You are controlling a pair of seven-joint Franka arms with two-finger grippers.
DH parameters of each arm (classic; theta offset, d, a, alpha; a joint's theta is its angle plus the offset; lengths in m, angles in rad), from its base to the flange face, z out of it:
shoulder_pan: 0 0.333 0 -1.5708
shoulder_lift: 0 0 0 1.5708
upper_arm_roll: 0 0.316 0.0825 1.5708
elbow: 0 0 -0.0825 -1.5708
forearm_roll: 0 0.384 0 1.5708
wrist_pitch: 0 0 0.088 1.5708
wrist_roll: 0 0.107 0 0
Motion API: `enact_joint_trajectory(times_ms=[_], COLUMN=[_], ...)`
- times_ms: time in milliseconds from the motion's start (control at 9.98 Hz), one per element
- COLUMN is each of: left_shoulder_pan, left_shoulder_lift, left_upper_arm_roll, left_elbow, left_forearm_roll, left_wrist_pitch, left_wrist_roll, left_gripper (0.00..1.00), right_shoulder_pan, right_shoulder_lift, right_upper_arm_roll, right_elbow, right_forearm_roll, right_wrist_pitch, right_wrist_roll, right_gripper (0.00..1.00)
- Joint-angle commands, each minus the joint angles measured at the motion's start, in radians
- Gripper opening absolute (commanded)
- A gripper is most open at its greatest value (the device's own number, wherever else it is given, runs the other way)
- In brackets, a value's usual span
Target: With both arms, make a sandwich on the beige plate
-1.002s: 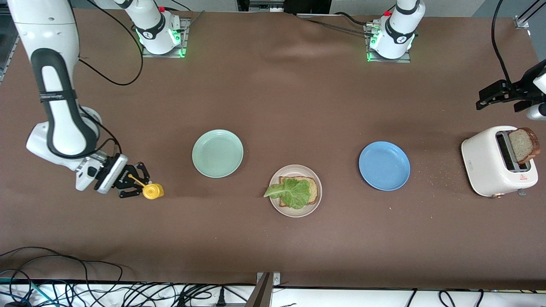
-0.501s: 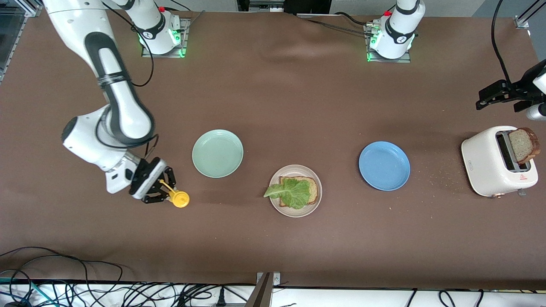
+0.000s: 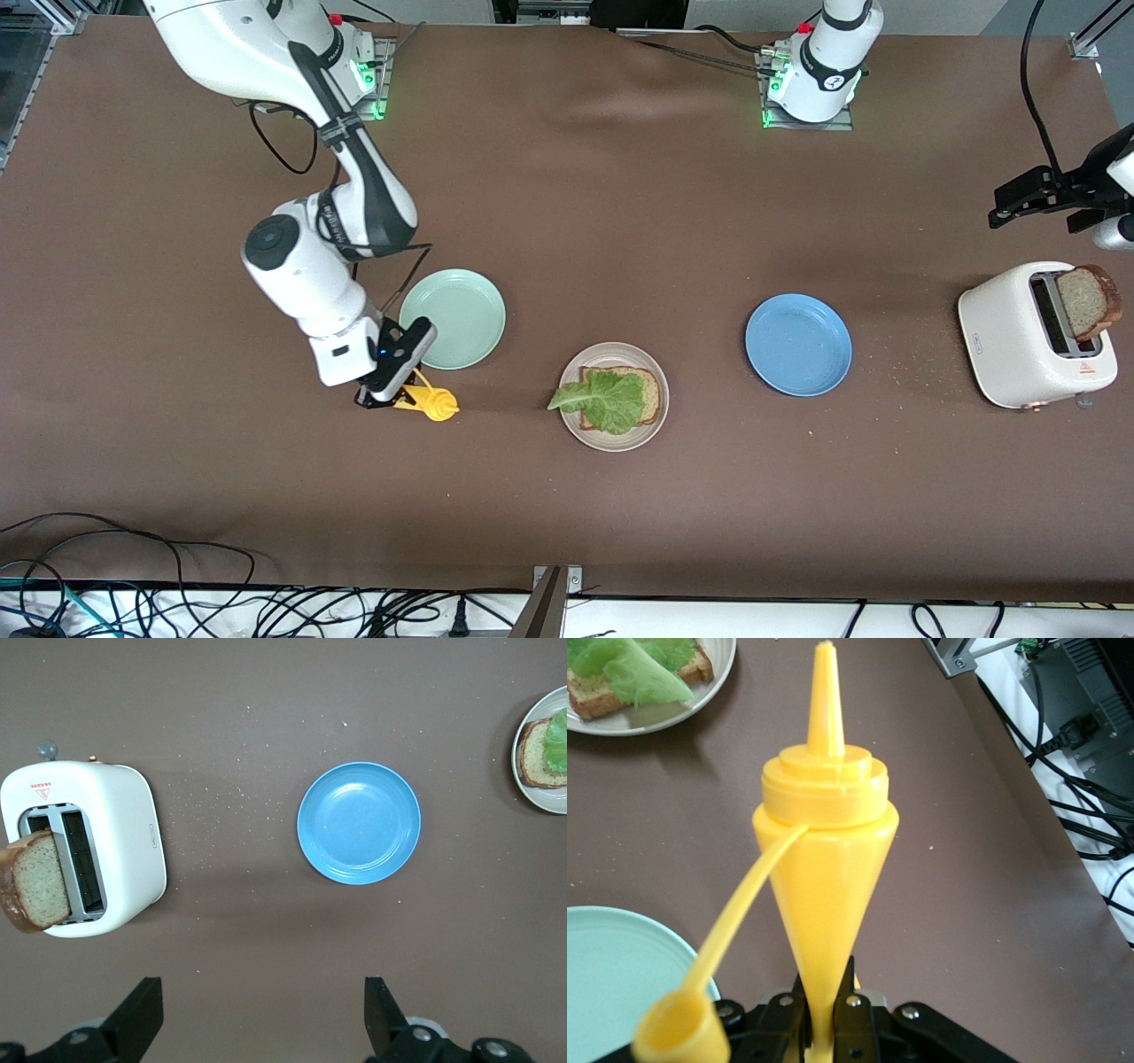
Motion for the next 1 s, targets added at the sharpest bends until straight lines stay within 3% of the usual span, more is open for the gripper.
enact_joint_trajectory(times_ms=[0,100,401,701,902], left_shoulder_pan=[0.005,0.005,0.005,0.005,0.005], left_shoulder_lift=[0.008,0.008,0.008,0.008,0.008], left_upper_arm_roll=[0.0,0.0,0.0,0.0,0.0], left_elbow=[0.024,0.024,0.024,0.024,0.024], left_forearm_roll=[-0.014,-0.014,-0.014,-0.014,-0.012], left_wrist_pitch=[-0.02,-0.02,-0.02,-0.02,-0.02], left_wrist_roll=[0.018,0.018,0.018,0.018,0.018], left_gripper=[1.0,1.0,1.0,1.0,1.0], right_shoulder_pan=[0.05,0.072,0.158,0.213,0.277], right_shoulder_lift=[0.035,0.048,0.147,0.198,0.267], right_upper_arm_roll=[-0.005,-0.008,-0.007,-0.008,-0.048], right_elbow=[0.044,0.074,0.293,0.35,0.454], right_forearm_roll=[-0.144,-0.211,-0.455,-0.511,-0.534], right_wrist_pitch=[-0.028,-0.069,-0.405,-0.487,-0.603], right_wrist_roll=[0.166,0.231,0.433,0.527,0.532], right_gripper=[0.0,0.0,0.0,0.0,0.0])
